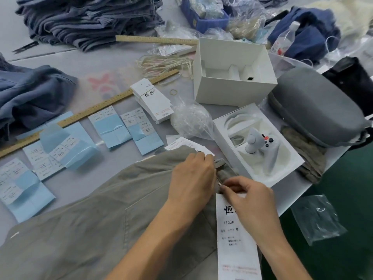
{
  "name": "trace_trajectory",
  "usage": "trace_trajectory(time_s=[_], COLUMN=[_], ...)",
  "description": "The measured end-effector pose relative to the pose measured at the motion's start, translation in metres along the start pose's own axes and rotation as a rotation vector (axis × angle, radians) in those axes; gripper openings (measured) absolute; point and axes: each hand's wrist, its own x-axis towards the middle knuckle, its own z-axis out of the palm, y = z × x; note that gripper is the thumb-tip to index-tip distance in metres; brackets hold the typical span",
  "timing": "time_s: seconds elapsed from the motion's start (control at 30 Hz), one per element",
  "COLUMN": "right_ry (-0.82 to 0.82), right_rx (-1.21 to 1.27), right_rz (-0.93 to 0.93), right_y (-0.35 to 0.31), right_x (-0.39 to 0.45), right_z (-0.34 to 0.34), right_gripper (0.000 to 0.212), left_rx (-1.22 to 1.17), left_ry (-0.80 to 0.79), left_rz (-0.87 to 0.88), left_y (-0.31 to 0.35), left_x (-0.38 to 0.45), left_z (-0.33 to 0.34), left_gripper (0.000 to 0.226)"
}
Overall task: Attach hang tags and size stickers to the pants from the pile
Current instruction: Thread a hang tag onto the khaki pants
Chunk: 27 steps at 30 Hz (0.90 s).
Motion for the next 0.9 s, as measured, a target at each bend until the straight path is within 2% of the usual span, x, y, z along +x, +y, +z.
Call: trace_trajectory(time_s=[0.07,0.13,0.27,0.37,0.57,0.63,0.73,0.9], right_ry=[-0.005,0.023,0.057,0.104,0.198,0.173,0.142,0.116], right_rx=[-0.126,-0.113,0.233,0.402,0.778,0.816,0.764,0.743], right_rz=[-0.078,-0.141,-0.095,-0.051,0.170,0.209,0.201,0.201], right_y=[-0.001,-0.003,-0.010,-0.016,-0.027,-0.029,-0.033,-0.031], right_x=[-0.001,0.000,0.003,0.003,-0.007,-0.007,-0.007,-0.005], right_z=[-0.004,-0.007,0.001,0.012,0.033,0.034,0.032,0.031], right_gripper=[0.006,0.007,0.018,0.024,0.019,0.021,0.023,0.023], left_rx=[-0.048,-0.163,-0.422,-0.643,-0.912,-0.941,-0.895,-0.712], left_ry=[0.038,0.077,0.138,0.156,0.041,-0.005,-0.051,-0.169], left_rz=[0.005,-0.010,-0.018,-0.048,-0.010,-0.062,-0.157,-0.070], left_y=[0.000,-0.003,-0.011,-0.017,-0.025,-0.028,-0.031,-0.040], left_x=[0.000,-0.002,-0.012,-0.014,-0.010,-0.008,-0.004,0.008], left_z=[-0.001,-0.004,-0.005,-0.005,-0.009,-0.007,-0.006,-0.010], left_gripper=[0.009,0.010,0.009,0.008,0.005,0.008,0.025,0.021])
